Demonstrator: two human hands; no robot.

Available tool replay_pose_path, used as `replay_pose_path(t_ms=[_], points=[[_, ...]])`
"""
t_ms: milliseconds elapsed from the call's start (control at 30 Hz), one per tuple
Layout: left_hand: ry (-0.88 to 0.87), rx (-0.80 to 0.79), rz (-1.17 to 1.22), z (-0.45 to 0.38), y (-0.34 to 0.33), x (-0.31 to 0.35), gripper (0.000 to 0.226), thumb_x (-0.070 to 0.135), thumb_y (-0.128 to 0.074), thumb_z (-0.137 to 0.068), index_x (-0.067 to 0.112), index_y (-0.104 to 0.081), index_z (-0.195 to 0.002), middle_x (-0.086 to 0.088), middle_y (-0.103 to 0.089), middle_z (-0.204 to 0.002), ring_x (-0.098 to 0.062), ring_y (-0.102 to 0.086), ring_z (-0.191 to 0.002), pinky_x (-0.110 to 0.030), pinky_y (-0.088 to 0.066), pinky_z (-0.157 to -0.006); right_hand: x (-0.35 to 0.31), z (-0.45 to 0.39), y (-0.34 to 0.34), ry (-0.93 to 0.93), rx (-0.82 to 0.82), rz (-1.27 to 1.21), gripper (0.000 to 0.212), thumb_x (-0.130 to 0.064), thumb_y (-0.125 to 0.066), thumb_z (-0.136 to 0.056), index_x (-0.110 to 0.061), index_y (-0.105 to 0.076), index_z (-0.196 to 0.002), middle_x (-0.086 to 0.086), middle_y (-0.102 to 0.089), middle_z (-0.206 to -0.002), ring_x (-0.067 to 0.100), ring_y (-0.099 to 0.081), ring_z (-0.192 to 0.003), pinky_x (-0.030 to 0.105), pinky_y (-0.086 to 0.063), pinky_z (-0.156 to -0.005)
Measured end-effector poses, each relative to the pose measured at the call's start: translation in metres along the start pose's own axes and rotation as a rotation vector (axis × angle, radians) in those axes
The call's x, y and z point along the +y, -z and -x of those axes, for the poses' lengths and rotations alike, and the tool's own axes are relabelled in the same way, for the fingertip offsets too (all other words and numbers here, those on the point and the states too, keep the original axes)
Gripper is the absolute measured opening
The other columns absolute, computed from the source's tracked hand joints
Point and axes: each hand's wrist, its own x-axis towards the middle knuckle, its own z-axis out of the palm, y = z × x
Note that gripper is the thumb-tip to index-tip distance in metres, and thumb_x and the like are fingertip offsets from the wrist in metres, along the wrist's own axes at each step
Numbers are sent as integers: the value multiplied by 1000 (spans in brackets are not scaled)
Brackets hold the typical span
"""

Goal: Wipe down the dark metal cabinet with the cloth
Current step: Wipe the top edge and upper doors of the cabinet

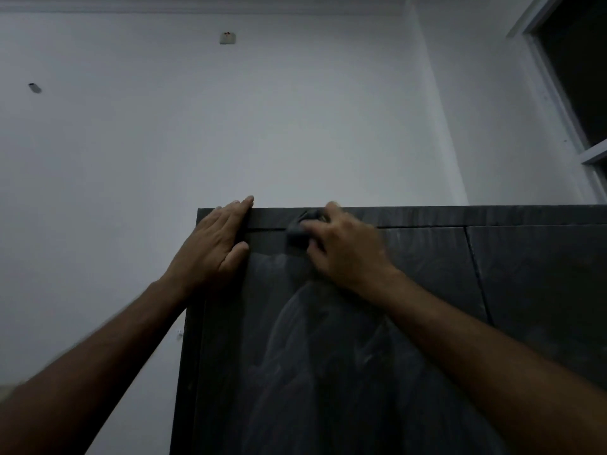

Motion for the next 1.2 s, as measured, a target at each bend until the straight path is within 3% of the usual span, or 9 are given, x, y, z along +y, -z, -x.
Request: replay_pose_path(t_ms=[100, 233, 333, 533, 667, 767, 967, 1033, 1200], points=[[-8, -12, -44, 4, 6, -3, 83, 49, -26, -91, 5, -32, -162, -14, -35, -167, -32, -29, -157, -44, -17, -131, -14, -19, -4, -330, 93, -21, 39, -34, -48, -101, -13, -53, -134, 14, -41, -132, 35, -60, -106, 44, -53, -82], [-26, -10, -49, 8, 4, -10, 84, 52, -23, -92, 7, -33, -162, -10, -33, -168, -29, -26, -158, -44, -10, -132, -91, -28, -32, -140, 20, -26, 61, -32, -48, -96, -8, -35, -151, 19, -35, -144, 37, -52, -111, 44, -52, -82], [-83, -15, -62, 10, 3, -24, 80, 53, -22, -95, 11, -30, -163, -8, -31, -170, -26, -24, -159, -42, -8, -132, -61, -18, -28, -155, 46, 93, 60, -29, -49, -97, -15, -35, -153, 19, -37, -143, 38, -56, -107, 44, -52, -77], [-108, 16, -73, 6, -4, -24, 82, 53, -23, -94, 8, -33, -162, -11, -35, -167, -29, -26, -157, -42, -4, -131, 2, 12, -15, -610, 183, 83, 53, -31, -42, -104, -14, -34, -153, 20, -36, -139, 40, -63, -102, 45, -53, -79], [-105, 53, -63, 6, -11, -22, 83, 52, -24, -93, 6, -36, -161, -14, -38, -165, -32, -28, -156, -46, -5, -132, -58, -16, -36, -379, 149, 33, 52, -33, -45, -103, -12, -38, -150, 19, -38, -140, 39, -64, -100, 43, -55, -76], [-133, 66, -57, 7, -10, -29, 82, 52, -24, -94, 7, -38, -160, -14, -39, -164, -32, -30, -155, -45, -8, -131, -53, -8, -34, -224, 87, 93, 51, -35, -48, -101, -18, -44, -149, 17, -43, -134, 38, -64, -97, 47, -56, -73], [-112, 34, -119, 4, -4, -18, 92, 63, -22, -89, 6, -41, -158, -17, -42, -161, -35, -34, -151, -49, -12, -128, 16, 23, -7, -728, 164, 117, 51, -35, -43, -106, -18, -37, -153, 20, -36, -142, 46, -59, -110, 50, -49, -89], [-140, 17, -137, 0, -5, -6, 95, 66, -21, -88, 4, -41, -158, -19, -40, -162, -36, -33, -152, -50, -9, -129, -2, 12, -12, -677, 151, 88, 50, -35, -42, -106, -16, -37, -152, 19, -35, -143, 46, -59, -109, 48, -50, -88], [-253, -6, -86, -14, -18, 33, 93, 61, -20, -87, 7, -37, -161, -15, -37, -166, -29, -28, -157, -42, -2, -131, -14, 15, -22, -273, 16, 131, 57, -34, -48, -100, -17, -38, -153, 19, -39, -138, 42, -62, -103, 50, -55, -79]])
